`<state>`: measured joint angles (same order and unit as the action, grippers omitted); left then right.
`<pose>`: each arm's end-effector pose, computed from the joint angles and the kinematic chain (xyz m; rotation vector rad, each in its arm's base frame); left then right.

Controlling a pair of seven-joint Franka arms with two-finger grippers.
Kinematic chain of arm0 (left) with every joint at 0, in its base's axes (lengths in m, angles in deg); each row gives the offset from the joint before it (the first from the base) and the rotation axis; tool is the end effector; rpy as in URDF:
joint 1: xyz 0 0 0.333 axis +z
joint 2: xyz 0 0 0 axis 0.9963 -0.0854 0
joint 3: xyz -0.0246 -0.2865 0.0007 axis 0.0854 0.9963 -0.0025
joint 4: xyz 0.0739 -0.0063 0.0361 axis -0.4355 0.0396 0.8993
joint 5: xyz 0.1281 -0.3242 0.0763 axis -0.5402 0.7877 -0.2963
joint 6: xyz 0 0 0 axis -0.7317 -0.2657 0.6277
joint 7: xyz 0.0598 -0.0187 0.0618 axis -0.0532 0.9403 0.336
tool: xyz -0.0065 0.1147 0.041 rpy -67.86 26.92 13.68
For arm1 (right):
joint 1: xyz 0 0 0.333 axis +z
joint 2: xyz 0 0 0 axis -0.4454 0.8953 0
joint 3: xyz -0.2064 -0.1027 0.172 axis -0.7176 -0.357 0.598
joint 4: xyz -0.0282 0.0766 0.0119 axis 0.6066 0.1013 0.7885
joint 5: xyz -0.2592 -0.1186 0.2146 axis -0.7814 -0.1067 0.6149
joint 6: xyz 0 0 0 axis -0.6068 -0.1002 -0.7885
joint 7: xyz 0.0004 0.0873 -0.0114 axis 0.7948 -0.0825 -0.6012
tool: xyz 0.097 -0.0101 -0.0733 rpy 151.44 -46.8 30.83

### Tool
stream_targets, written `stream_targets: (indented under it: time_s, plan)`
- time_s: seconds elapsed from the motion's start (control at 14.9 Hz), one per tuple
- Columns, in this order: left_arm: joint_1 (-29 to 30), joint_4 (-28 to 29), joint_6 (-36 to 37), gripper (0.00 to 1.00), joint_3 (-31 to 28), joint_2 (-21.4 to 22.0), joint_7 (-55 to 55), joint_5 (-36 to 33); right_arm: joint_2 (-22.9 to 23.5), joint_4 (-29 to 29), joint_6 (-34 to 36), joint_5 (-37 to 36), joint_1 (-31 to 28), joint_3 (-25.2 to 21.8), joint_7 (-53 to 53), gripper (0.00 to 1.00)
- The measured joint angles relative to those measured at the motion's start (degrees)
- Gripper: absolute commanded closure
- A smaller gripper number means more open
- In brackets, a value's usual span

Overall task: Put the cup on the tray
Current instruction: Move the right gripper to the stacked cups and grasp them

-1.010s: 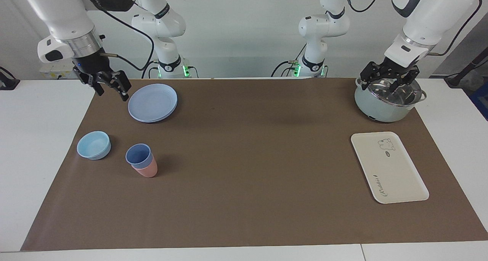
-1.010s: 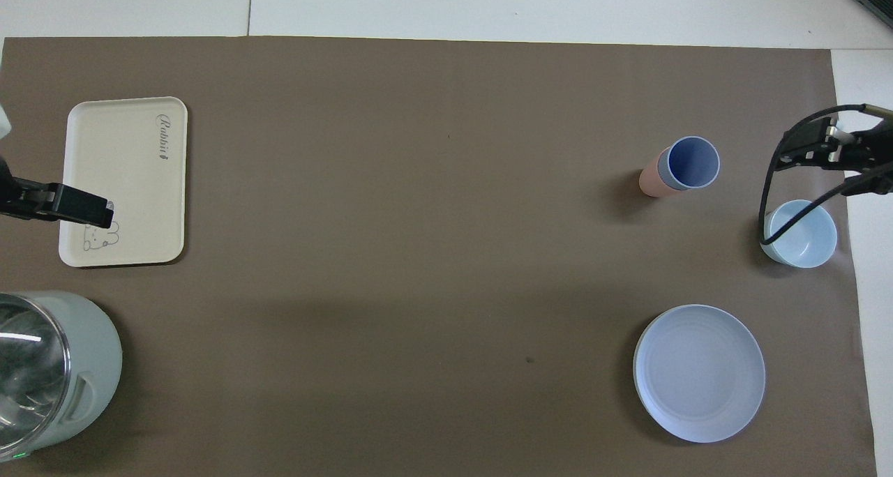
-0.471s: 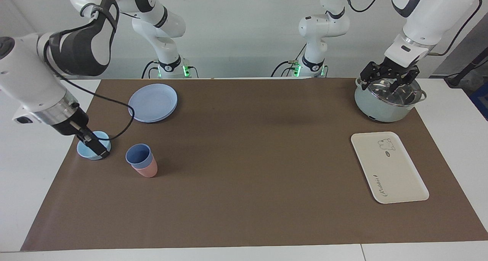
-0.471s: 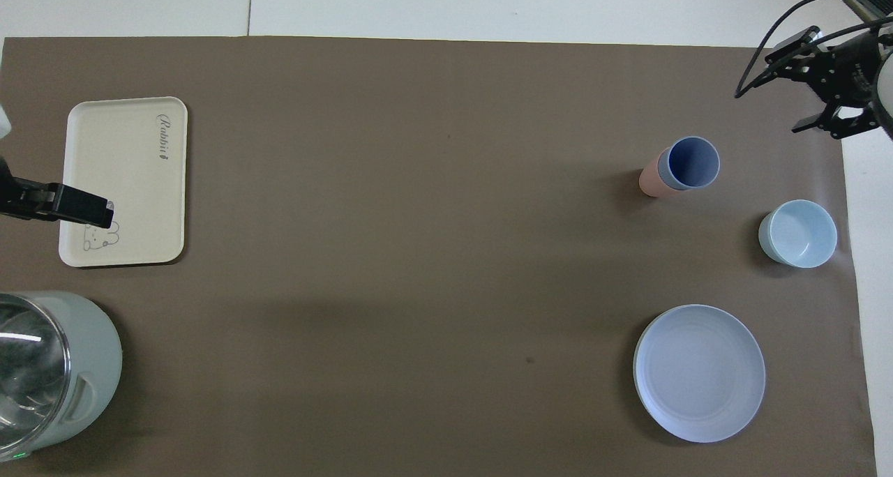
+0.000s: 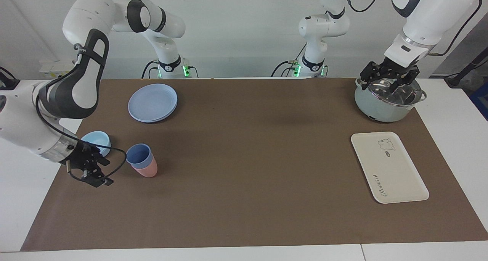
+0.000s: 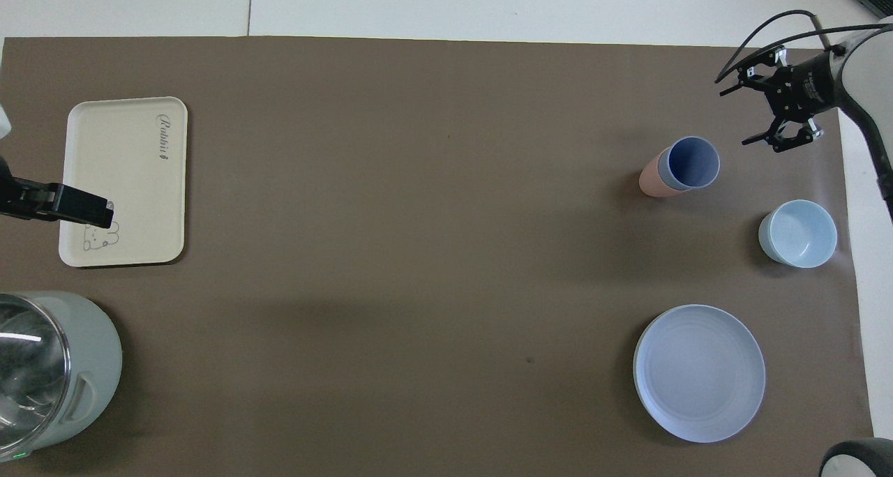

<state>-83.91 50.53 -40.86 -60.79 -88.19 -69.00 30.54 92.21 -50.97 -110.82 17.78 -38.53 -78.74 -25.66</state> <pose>0.5053 -0.0216 0.5727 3.1058 -0.2723 -0.0632 0.6731 -0.1032 0.3722 -2.4187 1.5309 0.2626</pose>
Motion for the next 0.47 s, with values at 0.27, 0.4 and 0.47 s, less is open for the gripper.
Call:
stream_targets:
  time_s: [0.27, 0.4, 0.47]
  plan:
    - [0.0, 0.0, 0.0, 0.0, 0.0, 0.0, 0.0, 0.0, 1.5, -4.3, 0.6, 1.9, -0.8, 0.0, 0.0, 0.1]
    - [0.0, 0.0, 0.0, 0.0, 0.0, 0.0, 0.0, 0.0, 1.6, -7.5, -0.5, 3.1, -0.8, 0.2, 0.0, 0.1]
    - [0.0, 0.0, 0.0, 0.0, 0.0, 0.0, 0.0, 0.0, 1.6, -8.7, -0.8, 3.6, -0.7, 0.4, 0.0, 0.1]
